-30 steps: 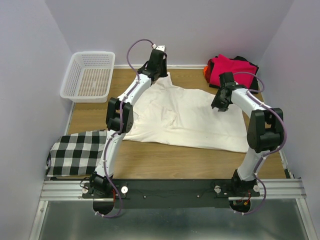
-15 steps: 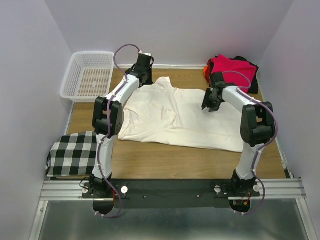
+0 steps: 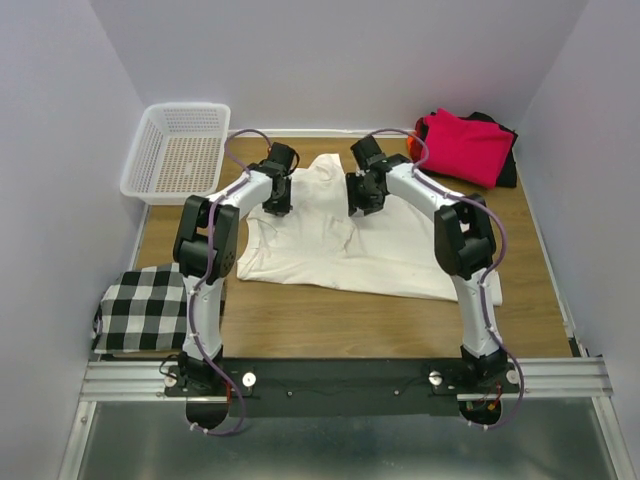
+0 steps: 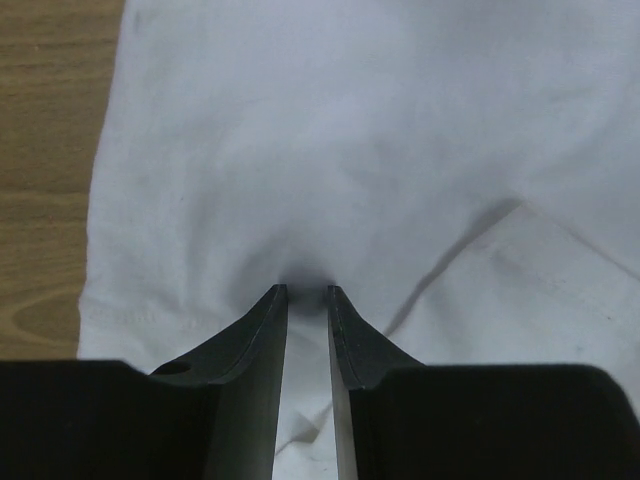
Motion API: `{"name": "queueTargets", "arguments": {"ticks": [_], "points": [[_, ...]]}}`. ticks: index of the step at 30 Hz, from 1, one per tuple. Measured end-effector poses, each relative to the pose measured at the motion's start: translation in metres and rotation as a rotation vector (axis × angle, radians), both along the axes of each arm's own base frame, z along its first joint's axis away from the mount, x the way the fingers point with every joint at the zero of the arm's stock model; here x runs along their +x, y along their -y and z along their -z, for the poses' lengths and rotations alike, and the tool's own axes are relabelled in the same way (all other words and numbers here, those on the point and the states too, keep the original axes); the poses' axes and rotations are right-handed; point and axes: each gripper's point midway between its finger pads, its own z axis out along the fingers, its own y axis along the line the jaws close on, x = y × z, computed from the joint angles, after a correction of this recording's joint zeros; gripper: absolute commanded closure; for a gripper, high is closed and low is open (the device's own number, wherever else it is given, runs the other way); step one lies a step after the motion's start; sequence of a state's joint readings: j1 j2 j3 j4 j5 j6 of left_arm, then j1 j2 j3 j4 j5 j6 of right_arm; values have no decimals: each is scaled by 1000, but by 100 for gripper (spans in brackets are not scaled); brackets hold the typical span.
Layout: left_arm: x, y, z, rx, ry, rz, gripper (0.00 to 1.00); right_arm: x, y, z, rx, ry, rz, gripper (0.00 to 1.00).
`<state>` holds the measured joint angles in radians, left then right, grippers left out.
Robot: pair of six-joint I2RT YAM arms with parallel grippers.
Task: Fold and stack the t-shirts
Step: Grap the side of the flattened tshirt furthest away from the robot with both arms
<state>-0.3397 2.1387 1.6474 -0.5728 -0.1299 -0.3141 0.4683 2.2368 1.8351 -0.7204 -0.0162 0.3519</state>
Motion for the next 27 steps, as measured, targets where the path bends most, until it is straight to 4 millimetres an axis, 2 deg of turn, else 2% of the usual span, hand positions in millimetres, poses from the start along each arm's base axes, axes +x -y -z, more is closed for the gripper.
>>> {"name": "queueTargets", "arguments": {"ticks": [2, 6, 12, 16, 20, 27], "points": [[-7, -10, 7, -3, -25, -17, 69, 2, -12, -3, 0, 13, -30, 44], [-8, -21, -2, -21, -16, -38, 69, 0, -35, -4, -12, 33, -96, 44], [5, -32, -21, -47, 30, -64, 69, -26, -73, 12, -58, 20, -221, 44], [9, -37, -25, -48, 41, -72, 69, -44, -101, 13, -93, 47, -299, 44], [10, -45, -30, -53, 50, -85, 70, -59, -116, 14, -141, 78, -345, 44], [18, -72, -58, -74, 111, -140, 70, -72, -116, 17, -161, 108, -349, 45]]}}
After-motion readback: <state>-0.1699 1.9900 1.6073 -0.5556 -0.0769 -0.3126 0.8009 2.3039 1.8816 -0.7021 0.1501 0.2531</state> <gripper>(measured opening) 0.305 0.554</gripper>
